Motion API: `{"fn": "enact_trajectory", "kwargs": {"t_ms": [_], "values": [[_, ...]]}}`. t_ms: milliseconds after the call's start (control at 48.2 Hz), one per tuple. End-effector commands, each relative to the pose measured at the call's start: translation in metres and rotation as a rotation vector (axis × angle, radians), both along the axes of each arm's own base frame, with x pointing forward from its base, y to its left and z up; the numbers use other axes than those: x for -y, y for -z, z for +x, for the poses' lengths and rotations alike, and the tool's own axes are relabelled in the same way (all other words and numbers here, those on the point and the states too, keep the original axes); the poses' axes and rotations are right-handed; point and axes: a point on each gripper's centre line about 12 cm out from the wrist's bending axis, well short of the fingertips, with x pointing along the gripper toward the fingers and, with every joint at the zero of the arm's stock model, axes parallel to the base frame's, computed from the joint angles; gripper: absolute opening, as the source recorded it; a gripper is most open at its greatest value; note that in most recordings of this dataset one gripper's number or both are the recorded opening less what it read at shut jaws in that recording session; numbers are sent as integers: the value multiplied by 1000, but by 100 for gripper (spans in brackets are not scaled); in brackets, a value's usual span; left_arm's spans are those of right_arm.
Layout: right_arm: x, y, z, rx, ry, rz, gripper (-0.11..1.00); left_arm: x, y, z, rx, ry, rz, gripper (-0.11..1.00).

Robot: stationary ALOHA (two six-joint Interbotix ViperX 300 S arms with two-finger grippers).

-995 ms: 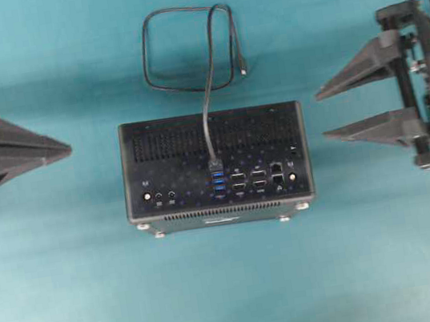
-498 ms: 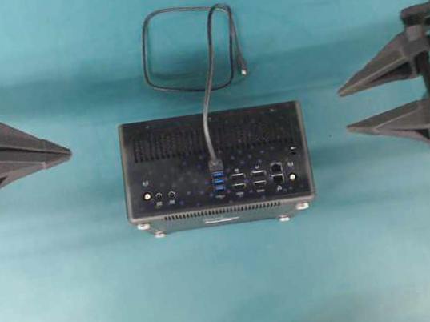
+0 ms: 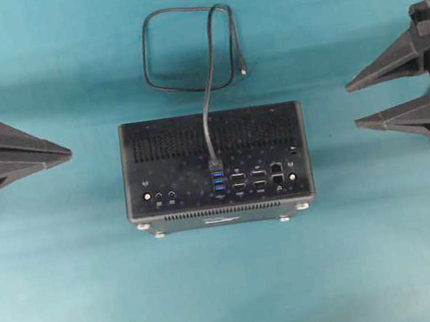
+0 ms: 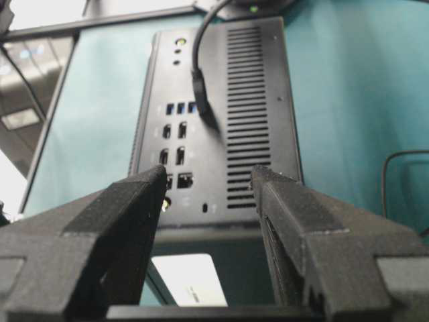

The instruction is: Insert the USB into the PC box with both arms.

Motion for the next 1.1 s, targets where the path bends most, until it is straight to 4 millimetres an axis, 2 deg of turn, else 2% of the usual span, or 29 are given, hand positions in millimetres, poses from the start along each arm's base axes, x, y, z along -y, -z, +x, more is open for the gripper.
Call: {"fn": "enact_trajectory", "kwargs": {"t_ms": [0, 332, 663, 1078], "values": [[0, -4, 1, 7, 5, 11, 60, 0, -8, 1, 25, 2, 1, 0], [0, 3, 1, -7, 5, 9, 60, 0, -8, 1, 21, 0, -8, 0], [3, 5, 1, -13, 19, 8, 60, 1, -2, 12, -98, -14, -50, 0], [3, 4, -1, -8, 19, 9, 60, 1, -4, 13, -100, -14, -49, 0]]}}
